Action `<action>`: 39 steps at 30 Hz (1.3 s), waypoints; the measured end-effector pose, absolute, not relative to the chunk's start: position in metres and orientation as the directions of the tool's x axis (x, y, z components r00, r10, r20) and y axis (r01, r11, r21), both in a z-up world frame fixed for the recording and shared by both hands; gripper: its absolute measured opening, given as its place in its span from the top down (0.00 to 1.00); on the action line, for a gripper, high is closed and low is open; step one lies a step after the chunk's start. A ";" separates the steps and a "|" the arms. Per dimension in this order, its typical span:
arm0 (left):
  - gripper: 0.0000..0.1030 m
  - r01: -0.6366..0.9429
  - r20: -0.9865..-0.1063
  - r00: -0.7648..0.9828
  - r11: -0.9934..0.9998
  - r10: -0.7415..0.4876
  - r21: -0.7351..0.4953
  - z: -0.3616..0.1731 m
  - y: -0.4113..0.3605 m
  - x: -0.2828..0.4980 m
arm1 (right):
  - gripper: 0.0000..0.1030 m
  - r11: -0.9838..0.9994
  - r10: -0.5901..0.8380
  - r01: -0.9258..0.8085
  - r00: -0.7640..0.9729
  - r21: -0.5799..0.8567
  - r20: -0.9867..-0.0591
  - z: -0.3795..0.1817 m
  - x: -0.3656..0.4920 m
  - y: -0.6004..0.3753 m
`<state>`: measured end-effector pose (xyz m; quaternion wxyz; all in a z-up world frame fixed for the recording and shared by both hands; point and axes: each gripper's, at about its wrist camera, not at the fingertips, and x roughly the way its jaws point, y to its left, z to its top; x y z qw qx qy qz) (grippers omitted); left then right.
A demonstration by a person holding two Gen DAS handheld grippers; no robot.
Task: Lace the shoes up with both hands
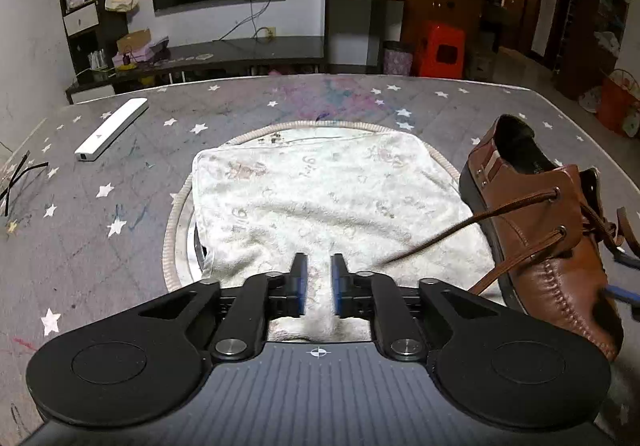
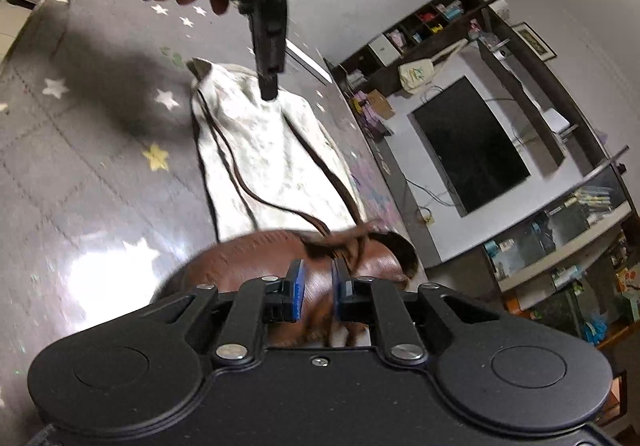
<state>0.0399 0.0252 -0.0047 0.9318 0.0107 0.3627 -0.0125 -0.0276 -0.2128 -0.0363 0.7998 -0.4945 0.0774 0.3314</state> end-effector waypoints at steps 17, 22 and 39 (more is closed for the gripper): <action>0.54 -0.060 -0.638 0.767 0.997 0.071 0.038 0.006 0.048 0.021 | 0.85 0.169 0.556 -0.711 0.640 -0.683 -0.530 -0.047 -0.008 -0.135; 0.50 -0.098 -0.627 0.774 0.995 0.083 0.010 0.006 0.059 0.012 | 0.85 0.147 0.540 -0.721 0.632 -0.677 -0.556 -0.055 -0.001 -0.120; 0.46 -0.136 -0.642 0.763 0.990 0.079 -0.040 -0.003 0.078 -0.009 | 0.98 0.181 0.489 -0.729 0.649 -0.660 -0.583 -0.071 0.017 -0.100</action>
